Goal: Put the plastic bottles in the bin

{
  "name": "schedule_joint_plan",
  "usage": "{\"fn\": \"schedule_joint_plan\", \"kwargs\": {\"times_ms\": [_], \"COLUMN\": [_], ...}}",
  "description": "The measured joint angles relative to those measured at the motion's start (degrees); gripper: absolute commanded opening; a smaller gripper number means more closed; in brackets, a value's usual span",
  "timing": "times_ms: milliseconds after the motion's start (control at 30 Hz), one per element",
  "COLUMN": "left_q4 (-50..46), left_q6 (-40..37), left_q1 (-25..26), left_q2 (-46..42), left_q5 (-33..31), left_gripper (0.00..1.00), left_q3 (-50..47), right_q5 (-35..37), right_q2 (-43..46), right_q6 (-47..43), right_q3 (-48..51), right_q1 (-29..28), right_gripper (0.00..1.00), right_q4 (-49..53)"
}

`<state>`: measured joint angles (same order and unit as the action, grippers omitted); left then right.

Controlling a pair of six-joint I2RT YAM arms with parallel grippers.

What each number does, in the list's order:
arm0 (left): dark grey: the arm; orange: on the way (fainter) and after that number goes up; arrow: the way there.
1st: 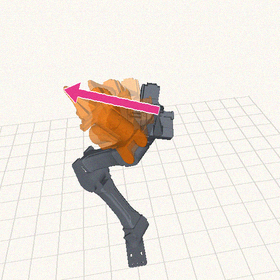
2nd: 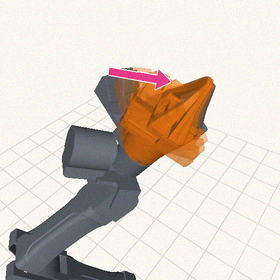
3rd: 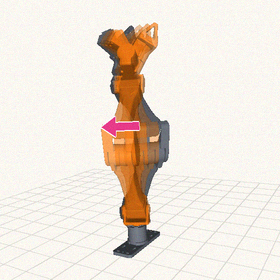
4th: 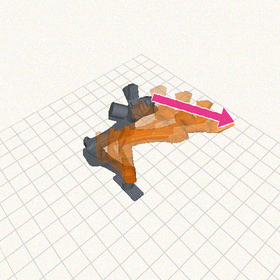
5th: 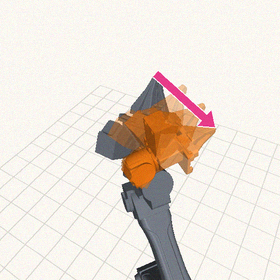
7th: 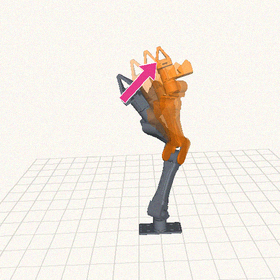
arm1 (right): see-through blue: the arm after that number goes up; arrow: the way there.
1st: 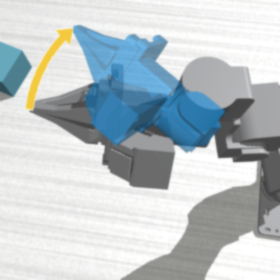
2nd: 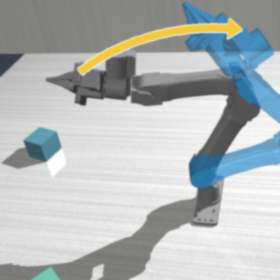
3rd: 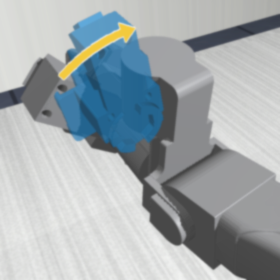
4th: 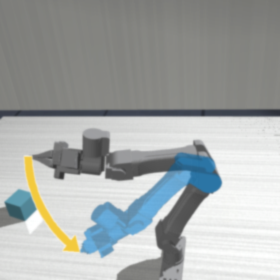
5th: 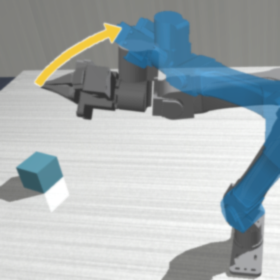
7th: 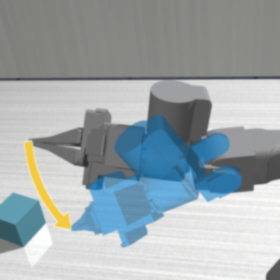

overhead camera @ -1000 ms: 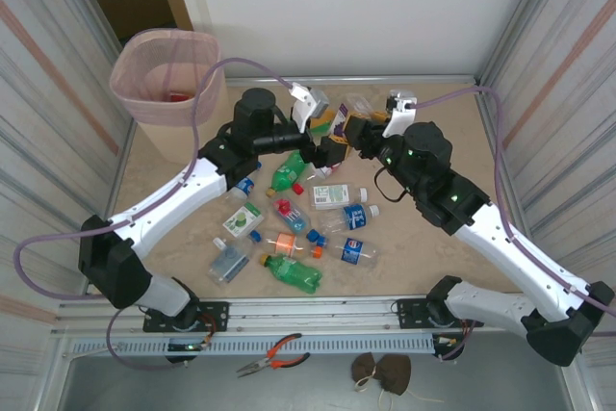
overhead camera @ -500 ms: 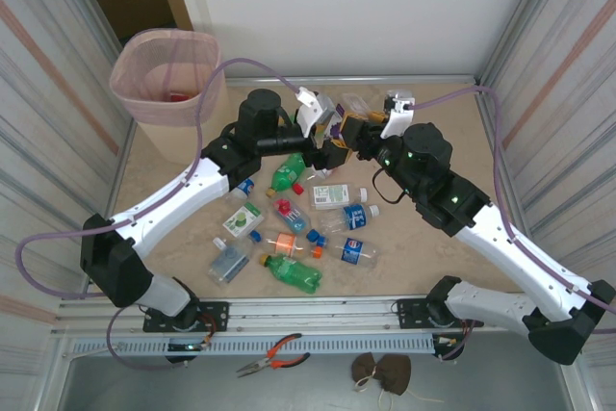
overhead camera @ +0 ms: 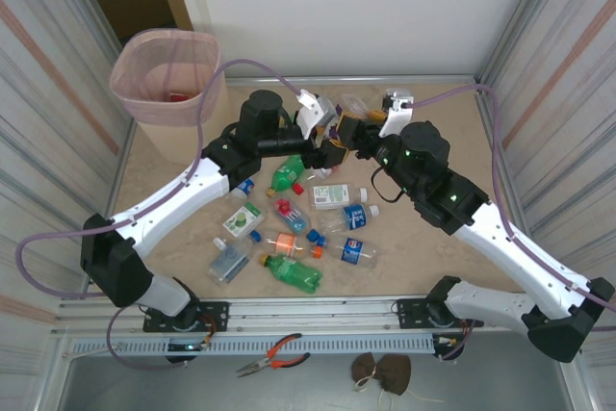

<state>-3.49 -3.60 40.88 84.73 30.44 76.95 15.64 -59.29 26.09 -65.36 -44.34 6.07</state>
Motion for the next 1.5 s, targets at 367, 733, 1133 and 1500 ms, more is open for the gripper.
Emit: {"fn": "schedule_joint_plan", "kwargs": {"times_ms": [367, 733, 1133, 1500], "left_q4": [-3.8, -8.0, -21.5, -30.2], "left_q6": [1.0, 7.3, 5.7, 1.8], "left_q1": [-8.8, -27.5, -44.5, -49.1], "left_q2": [-2.1, -5.4, 1.6, 17.2], "left_q5": [-1.8, -4.0, -3.5, -3.6], "left_gripper": [0.56, 0.52, 0.52, 0.53], "left_q3": [0.3, 7.8, 27.1, 35.6], "right_q5": [3.8, 5.6, 5.5, 5.4], "right_q2": [2.1, 3.9, 3.0, 1.1], "right_q6": [-2.0, -3.6, -3.9, -3.9], "right_q3": [-1.3, -1.8, -2.4, -2.8], "right_q1": [0.0, 0.0, 0.0, 0.0], "right_gripper": [0.72, 0.72, 0.73, 0.73], "right_q4": [0.7, 1.8, 2.7, 3.8]}}
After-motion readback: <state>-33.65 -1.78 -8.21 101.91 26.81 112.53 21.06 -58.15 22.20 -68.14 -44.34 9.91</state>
